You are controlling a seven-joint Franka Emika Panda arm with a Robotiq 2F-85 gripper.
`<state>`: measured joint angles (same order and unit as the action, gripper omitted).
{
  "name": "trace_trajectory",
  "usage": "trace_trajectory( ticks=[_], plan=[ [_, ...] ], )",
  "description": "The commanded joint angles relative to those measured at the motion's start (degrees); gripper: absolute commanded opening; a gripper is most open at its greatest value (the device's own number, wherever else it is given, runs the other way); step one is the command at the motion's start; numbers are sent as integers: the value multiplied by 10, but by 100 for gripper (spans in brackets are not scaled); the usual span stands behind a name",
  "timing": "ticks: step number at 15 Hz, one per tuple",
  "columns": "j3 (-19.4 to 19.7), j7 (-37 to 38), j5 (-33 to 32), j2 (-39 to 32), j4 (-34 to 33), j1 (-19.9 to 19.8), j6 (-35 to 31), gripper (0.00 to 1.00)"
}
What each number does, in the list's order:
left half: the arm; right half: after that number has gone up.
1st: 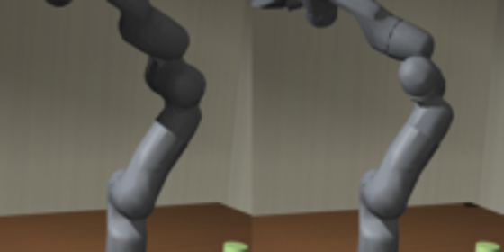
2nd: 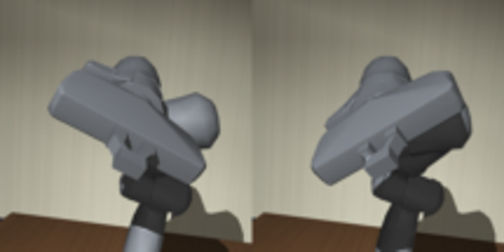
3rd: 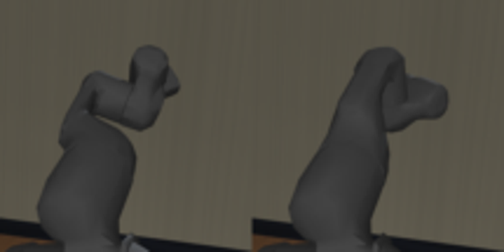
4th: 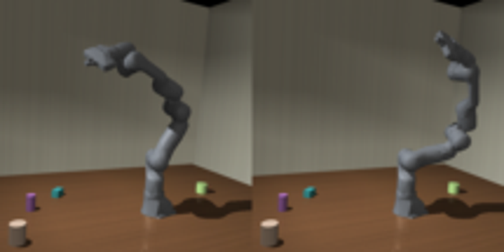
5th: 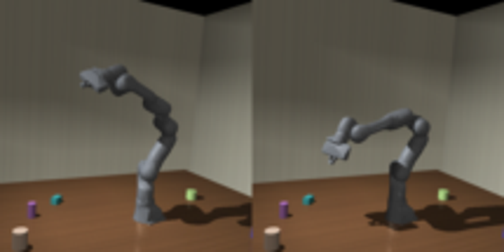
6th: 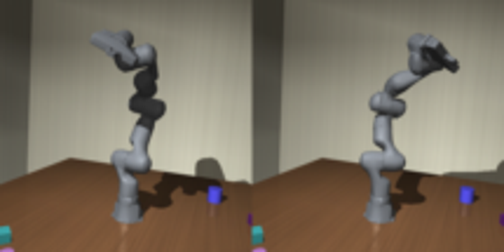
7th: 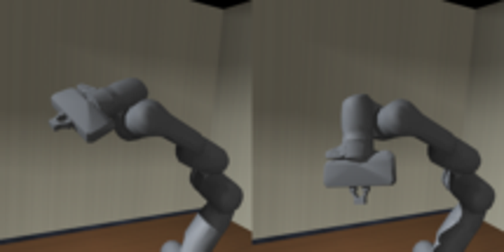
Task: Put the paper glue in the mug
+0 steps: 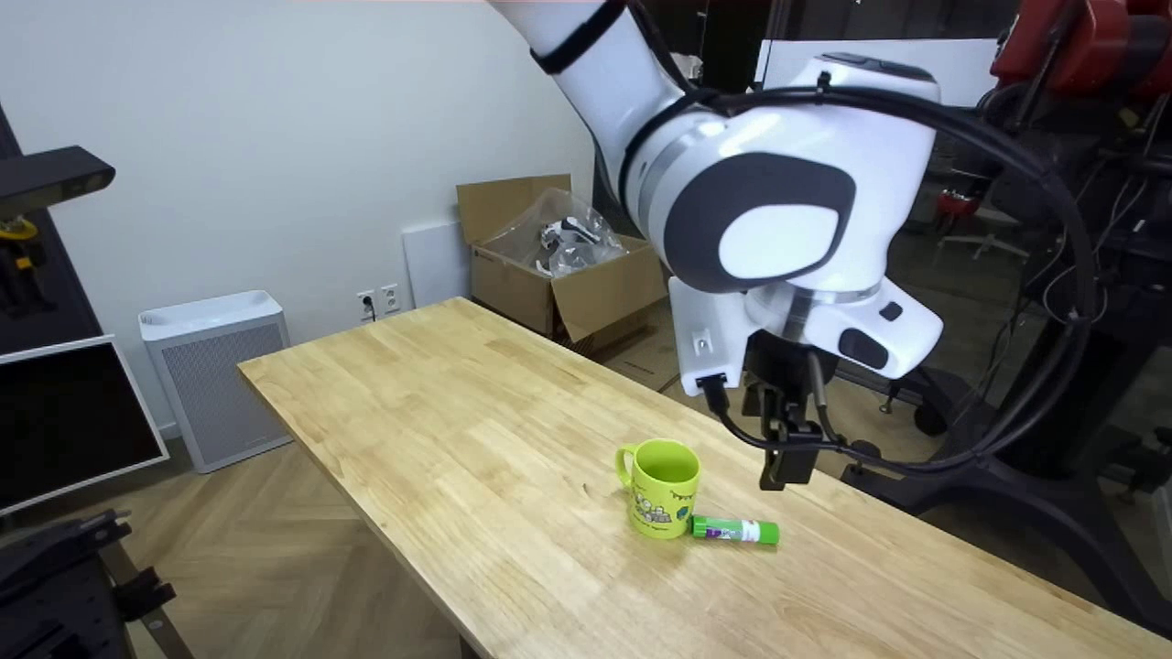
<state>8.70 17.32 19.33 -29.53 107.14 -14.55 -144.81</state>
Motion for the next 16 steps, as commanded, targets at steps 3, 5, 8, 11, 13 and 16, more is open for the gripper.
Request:
trace_trajectory(
  ticks=[3, 5, 8, 11, 13, 16],
  plan=[
    [1, 11, -5, -100, -129, -11, 81, 100],
    [0, 15, -8, -128, -160, -9, 104, 100],
    [2, 19, -14, -165, -198, -3, 112, 100],
    [4, 19, -20, -203, -236, 0, 109, 100],
    [4, 19, -29, -227, -261, 1, 115, 100],
    [2, 15, -43, -262, -300, 0, 131, 100]
  ],
)
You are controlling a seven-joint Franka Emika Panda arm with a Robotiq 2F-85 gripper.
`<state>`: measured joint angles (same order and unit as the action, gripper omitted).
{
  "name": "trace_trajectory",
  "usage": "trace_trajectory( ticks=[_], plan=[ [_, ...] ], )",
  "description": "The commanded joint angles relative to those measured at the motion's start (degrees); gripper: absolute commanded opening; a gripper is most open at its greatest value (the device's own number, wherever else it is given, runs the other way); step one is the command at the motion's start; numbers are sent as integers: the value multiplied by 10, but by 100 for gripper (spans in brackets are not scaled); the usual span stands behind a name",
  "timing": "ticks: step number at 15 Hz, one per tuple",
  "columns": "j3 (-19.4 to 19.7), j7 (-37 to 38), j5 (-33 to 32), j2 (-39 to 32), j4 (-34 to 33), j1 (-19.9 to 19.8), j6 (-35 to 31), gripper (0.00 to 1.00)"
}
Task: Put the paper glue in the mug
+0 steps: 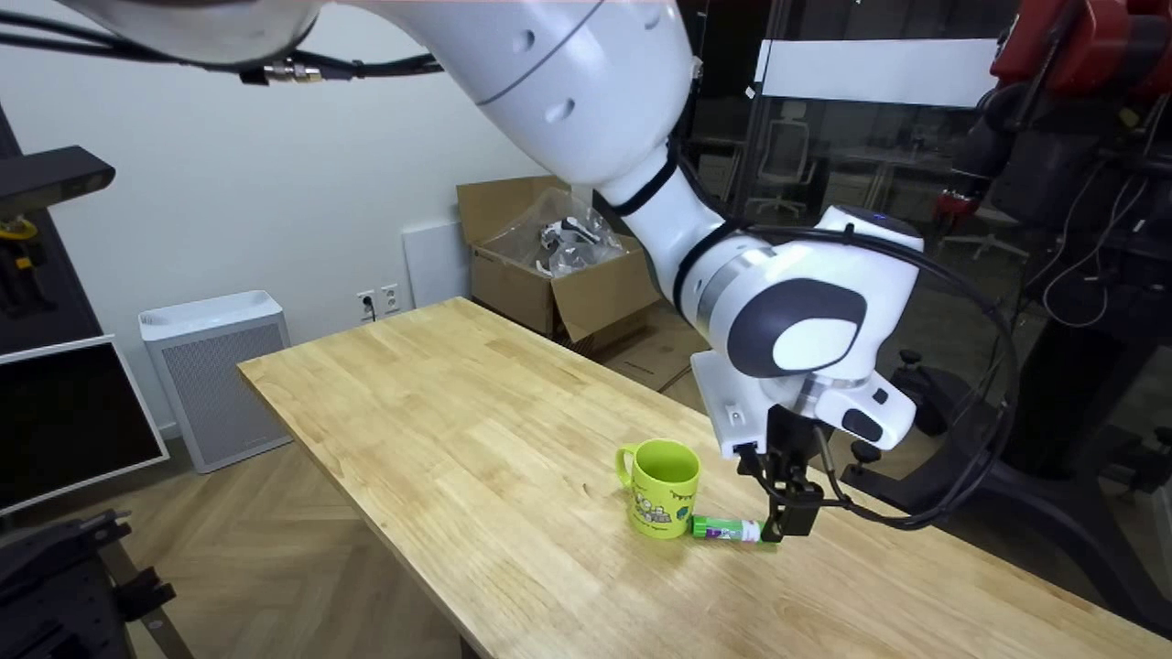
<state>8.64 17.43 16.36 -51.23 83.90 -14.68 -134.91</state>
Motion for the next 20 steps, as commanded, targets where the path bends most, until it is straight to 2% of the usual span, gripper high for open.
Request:
trace_trajectory(
  ticks=[1, 5, 10, 18, 19, 20],
  plan=[
    [3, 14, -20, -55, -79, 3, 39, 100],
    [8, 19, -45, -88, -114, 10, 61, 100],
    [9, 22, -59, -119, -143, 11, 53, 100],
    [-8, 28, -40, -150, -159, 5, -35, 100],
    [-9, 29, -38, -152, -160, 4, -43, 77],
    [-12, 29, -37, -154, -161, 2, -47, 74]
  ],
)
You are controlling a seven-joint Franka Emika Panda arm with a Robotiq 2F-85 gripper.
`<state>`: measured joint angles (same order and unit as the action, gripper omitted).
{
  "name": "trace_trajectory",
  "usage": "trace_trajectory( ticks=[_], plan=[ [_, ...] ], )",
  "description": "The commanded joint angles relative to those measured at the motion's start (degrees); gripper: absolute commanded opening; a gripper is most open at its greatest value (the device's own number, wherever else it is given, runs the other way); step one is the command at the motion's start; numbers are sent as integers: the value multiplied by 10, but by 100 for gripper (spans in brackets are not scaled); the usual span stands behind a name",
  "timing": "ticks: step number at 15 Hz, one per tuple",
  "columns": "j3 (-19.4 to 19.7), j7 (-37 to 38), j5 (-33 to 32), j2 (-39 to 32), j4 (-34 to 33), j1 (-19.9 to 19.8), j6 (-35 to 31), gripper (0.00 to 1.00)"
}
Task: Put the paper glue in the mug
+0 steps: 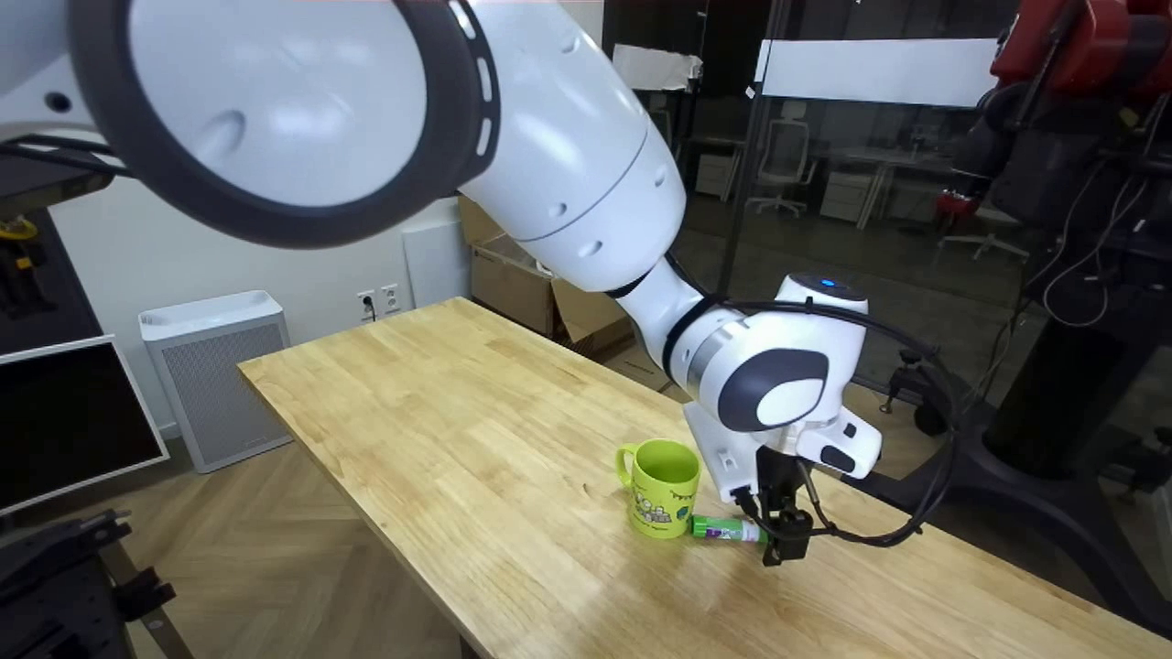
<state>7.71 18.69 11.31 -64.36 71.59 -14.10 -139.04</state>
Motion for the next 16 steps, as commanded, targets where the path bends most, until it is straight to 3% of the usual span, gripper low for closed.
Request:
trace_trajectory(
  ticks=[1, 10, 16],
  plan=[
    [-5, 18, 16, -24, -38, -5, -8, 67],
    [-17, 10, 29, 12, -7, -18, 7, 5],
    [28, 44, 2, 117, 106, 23, -80, 7]
  ],
)
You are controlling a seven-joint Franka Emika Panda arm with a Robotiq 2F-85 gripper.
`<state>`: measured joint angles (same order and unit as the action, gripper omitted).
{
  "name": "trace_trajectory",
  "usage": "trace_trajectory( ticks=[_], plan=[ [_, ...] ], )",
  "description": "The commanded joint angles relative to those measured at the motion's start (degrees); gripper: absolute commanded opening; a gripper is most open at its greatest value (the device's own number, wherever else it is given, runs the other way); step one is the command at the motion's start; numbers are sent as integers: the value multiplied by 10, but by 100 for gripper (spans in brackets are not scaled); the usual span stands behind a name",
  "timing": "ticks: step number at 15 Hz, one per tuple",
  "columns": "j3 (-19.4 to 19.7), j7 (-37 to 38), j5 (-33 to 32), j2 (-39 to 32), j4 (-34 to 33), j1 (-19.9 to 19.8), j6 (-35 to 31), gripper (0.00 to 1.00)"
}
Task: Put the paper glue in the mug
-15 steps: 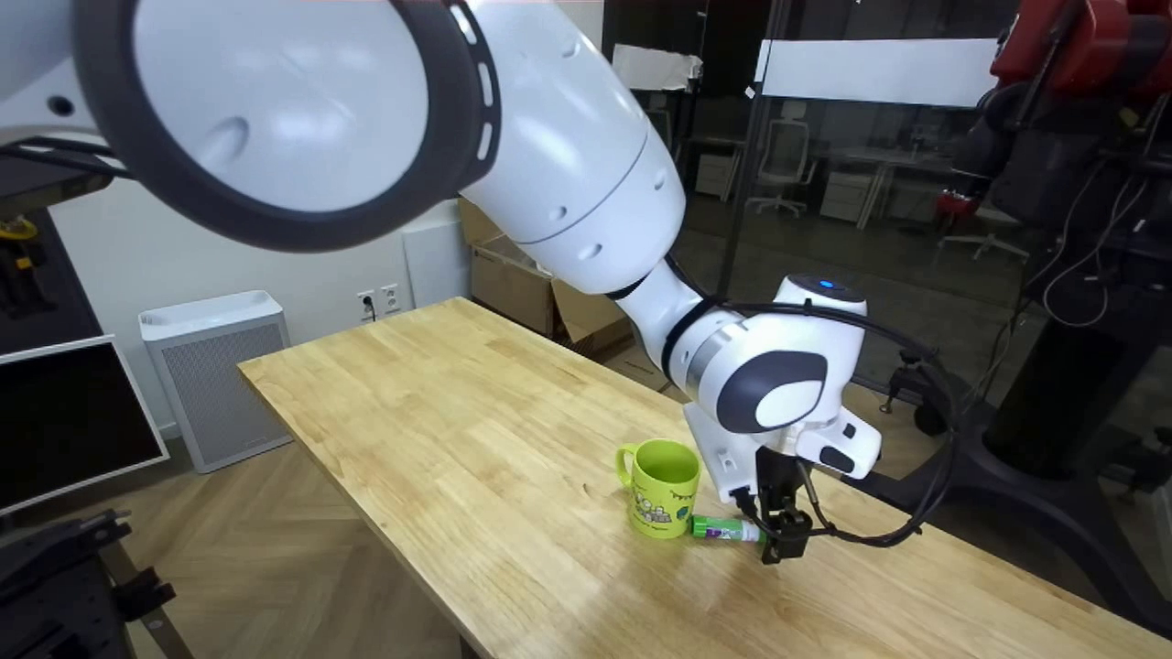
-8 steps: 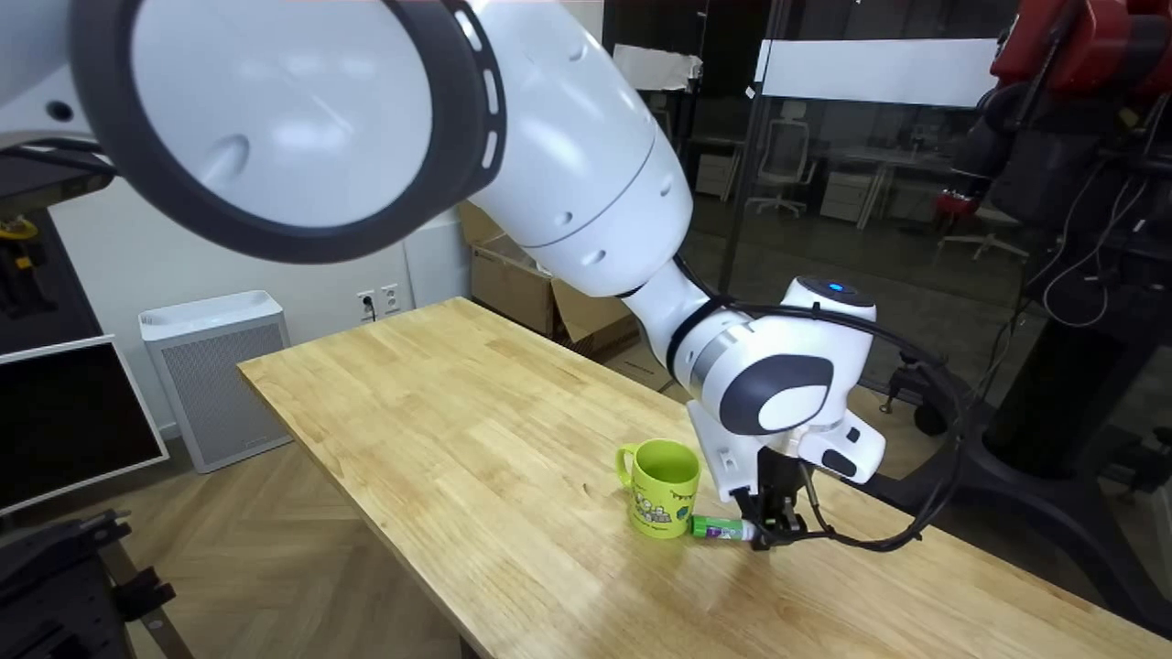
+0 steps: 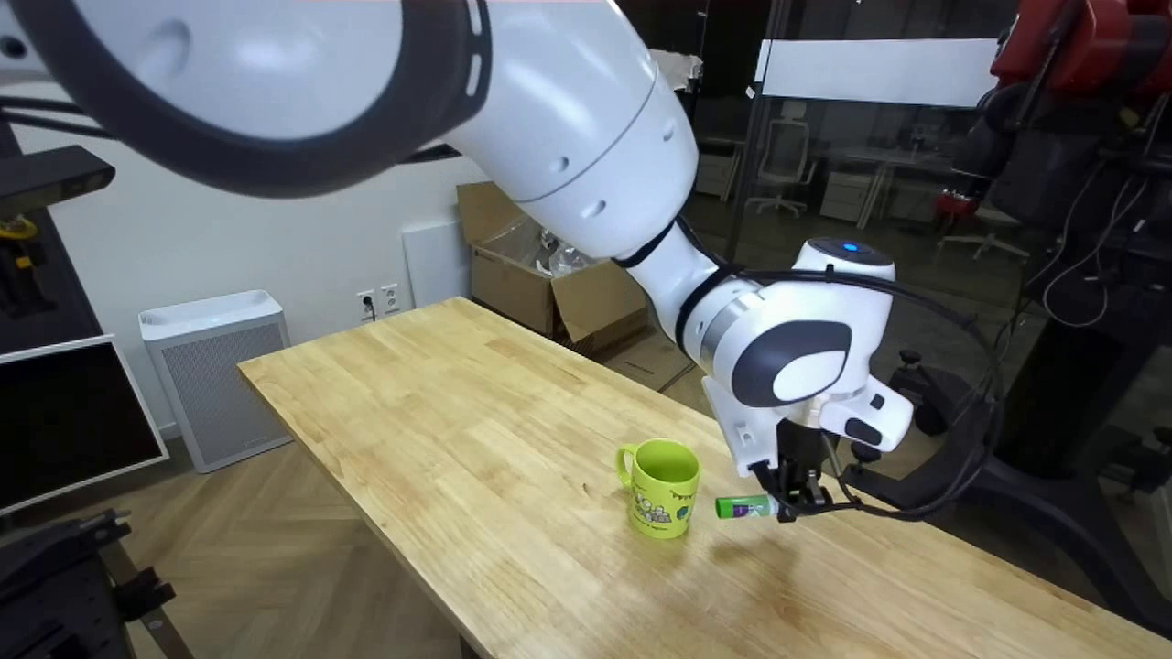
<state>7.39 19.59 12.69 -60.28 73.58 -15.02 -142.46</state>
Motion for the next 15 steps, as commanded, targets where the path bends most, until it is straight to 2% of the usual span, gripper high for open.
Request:
trace_trajectory(
  ticks=[1, 5, 9, 12, 13, 14, 15],
  plan=[
    [50, 46, -16, 92, 103, 48, -69, 7],
    [132, 115, -52, 153, 187, 134, -163, 7],
    [261, 229, -113, 175, 260, 278, -232, 7],
    [328, 292, -134, 190, 313, 372, -242, 7],
    [333, 298, -133, 202, 332, 390, -240, 7],
    [302, 268, -127, 168, 276, 344, -232, 7],
    [307, 273, -128, 172, 286, 358, -232, 29]
  ],
)
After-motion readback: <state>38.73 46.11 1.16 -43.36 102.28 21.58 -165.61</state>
